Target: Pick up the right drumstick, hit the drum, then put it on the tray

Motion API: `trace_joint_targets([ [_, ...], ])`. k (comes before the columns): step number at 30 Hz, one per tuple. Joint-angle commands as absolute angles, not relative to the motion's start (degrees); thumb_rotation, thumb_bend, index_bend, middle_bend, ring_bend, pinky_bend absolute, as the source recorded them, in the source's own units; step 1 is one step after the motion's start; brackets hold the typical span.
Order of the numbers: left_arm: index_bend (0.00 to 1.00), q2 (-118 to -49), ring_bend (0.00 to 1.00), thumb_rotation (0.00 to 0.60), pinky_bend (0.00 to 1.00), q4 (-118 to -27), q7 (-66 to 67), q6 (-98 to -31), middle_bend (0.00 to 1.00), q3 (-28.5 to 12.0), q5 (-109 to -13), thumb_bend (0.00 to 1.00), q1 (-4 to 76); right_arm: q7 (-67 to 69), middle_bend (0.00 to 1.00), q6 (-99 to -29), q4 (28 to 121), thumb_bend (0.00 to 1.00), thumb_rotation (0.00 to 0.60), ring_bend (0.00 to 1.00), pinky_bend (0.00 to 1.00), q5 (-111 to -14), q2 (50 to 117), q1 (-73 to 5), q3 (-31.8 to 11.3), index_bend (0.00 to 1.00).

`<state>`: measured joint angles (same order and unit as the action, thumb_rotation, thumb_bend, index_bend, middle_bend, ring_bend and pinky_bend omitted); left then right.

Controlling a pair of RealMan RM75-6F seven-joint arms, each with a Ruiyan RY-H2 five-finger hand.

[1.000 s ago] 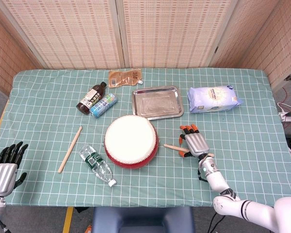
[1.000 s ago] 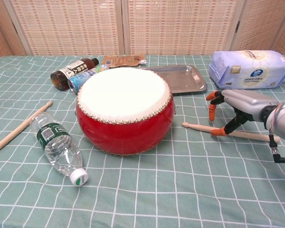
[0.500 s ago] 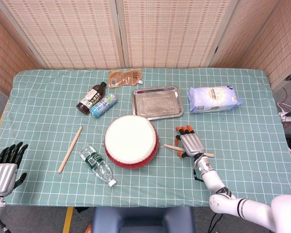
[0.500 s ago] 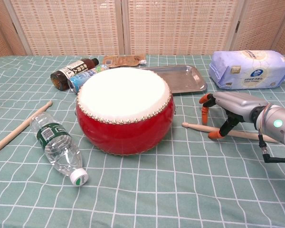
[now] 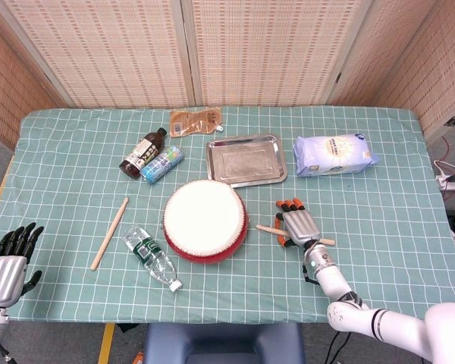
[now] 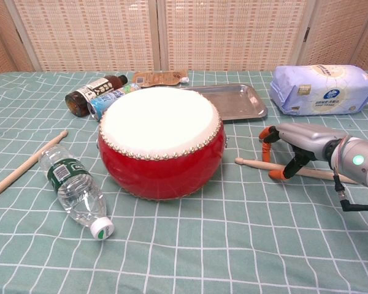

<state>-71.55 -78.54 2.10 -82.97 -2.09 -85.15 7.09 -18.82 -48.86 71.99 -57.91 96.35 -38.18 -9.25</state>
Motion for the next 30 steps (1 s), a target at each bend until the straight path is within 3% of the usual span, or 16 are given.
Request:
trace_joint_targets([
  [1, 0.03, -71.54, 0.0, 0.6, 0.08, -78.52, 2.09, -82.99, 0.0, -2.1, -85.1, 0.24, 7.06, -18.18, 0.09, -49.0, 72.31, 0.36, 0.597, 0.0, 0.0, -58.17, 96.23, -38.11, -9.31, 0.52],
  [8, 0.03, -71.45, 0.0, 0.6, 0.08, -78.68, 2.24, -83.09, 0.0, -2.13, -85.15, 0.24, 7.05, -14.71, 0.1, -50.16, 75.31, 0.43, 0.598, 0.0, 0.0, -60.65, 94.11, -37.08, -9.24, 0.58],
  [14, 0.03, -71.33, 0.0, 0.6, 0.08, -78.95, 2.33, -83.49, 0.0, -2.21, -85.1, 0.24, 6.86, -3.88, 0.12, -53.83, 81.73, 0.45, 0.598, 0.0, 0.01, -65.66, 89.0, -33.87, -10.63, 0.6],
  [20, 0.03, -71.08, 0.0, 0.6, 0.08, -79.8, 2.98, -83.89, 0.0, -2.19, -85.43, 0.24, 6.81, 20.91, 0.15, -55.98, 86.1, 0.46, 0.597, 0.0, 0.01, -73.39, 83.05, -30.2, -13.04, 0.61],
  [30, 0.03, -70.4, 0.0, 0.6, 0.08, -81.6, 4.24, -84.09, 0.0, -1.84, -85.9, 0.24, 6.66, 72.27, 0.2, -58.73, 74.95, 0.46, 0.594, 0.04, 0.06, -87.36, 83.32, -30.39, -12.02, 0.59],
])
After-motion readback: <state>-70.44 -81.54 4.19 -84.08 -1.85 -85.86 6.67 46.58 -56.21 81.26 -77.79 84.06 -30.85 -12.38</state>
